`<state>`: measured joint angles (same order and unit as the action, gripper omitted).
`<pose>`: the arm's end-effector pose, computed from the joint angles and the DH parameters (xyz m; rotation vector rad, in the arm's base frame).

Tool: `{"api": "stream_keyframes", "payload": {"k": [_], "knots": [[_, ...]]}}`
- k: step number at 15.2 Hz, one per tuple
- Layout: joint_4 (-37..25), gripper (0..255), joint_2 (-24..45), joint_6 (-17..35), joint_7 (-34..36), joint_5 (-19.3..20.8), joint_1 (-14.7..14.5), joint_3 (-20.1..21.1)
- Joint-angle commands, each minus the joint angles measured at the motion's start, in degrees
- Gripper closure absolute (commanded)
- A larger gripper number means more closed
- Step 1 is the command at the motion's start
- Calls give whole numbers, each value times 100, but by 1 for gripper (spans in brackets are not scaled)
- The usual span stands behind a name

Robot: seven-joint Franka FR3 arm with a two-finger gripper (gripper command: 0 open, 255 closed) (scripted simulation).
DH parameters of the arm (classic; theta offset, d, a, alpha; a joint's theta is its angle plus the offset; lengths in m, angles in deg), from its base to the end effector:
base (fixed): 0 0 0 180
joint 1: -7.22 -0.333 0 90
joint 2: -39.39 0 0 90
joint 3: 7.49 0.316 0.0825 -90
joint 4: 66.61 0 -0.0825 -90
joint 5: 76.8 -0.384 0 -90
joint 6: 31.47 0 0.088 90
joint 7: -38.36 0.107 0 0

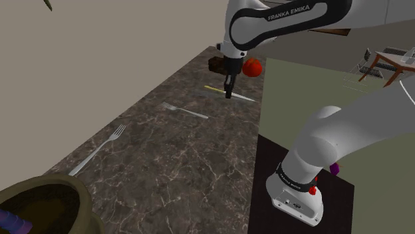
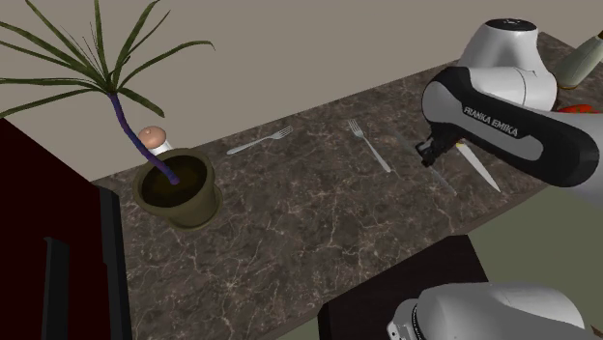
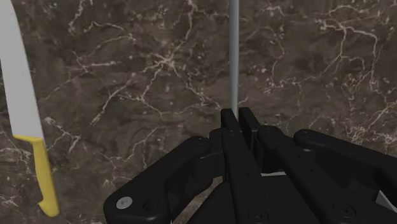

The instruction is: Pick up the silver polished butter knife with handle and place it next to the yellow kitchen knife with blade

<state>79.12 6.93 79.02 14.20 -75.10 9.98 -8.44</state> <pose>0.3672 -0.0260 0.4568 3.0804 0.5777 -0.0808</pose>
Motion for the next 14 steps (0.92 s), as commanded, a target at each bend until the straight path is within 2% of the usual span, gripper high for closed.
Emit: {"api": "stream_keyframes", "payload": {"k": [1, 6, 14], "knots": [[-46, 255, 47, 9, -301, 153, 151, -239], [-326, 255, 348, 66, -987, 463, 470, -791], [135, 255, 570, 748, -973, 493, 479, -840]]}}
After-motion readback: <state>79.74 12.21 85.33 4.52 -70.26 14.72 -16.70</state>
